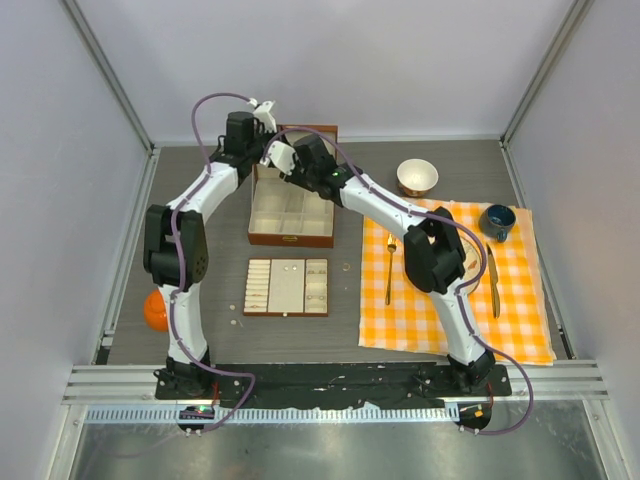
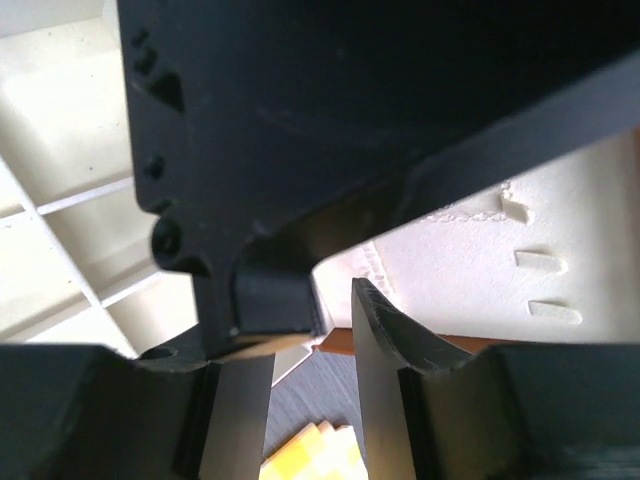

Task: Organize the mixed jewelry
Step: Place the jewelry in the jewelry box.

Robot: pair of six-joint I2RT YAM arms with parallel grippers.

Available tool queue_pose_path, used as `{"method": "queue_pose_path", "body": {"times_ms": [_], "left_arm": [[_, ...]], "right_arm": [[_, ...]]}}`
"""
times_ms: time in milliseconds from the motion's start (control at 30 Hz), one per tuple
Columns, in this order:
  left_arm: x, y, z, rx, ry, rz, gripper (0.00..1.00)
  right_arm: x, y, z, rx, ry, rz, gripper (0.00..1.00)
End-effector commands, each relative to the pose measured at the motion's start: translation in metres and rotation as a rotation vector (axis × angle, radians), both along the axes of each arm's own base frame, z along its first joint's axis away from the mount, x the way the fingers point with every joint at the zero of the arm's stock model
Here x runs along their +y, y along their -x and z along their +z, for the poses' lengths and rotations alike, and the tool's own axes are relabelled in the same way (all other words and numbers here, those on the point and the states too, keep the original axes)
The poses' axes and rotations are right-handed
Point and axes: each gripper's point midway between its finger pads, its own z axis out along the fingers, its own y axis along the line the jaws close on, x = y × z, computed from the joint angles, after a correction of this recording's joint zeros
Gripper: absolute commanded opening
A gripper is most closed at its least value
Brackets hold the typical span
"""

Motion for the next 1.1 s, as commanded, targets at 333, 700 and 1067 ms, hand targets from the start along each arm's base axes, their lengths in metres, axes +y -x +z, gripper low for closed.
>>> {"method": "queue_pose_path", "body": {"times_ms": [333,700,1067], "left_arm": [[-0.007,0.003,0.058,-0.102,0.099,-0.066,0.00],[-0.005,-0.001,0.062,-0.100,0.110,-0.063,0.00],[0.000,-0.005,0.069,-0.093,0.151,-0.081,0.00]], "right_arm": [[-0.006,-0.037,0.004,-0.160,0.035,-0.038,0.41],[-0.033,-0.039,-0.016,-0.133,0.112,-0.053,0.45],[-0.050,-0.036,-0.024,-0.091,0.094,-0.054,0.45]]}}
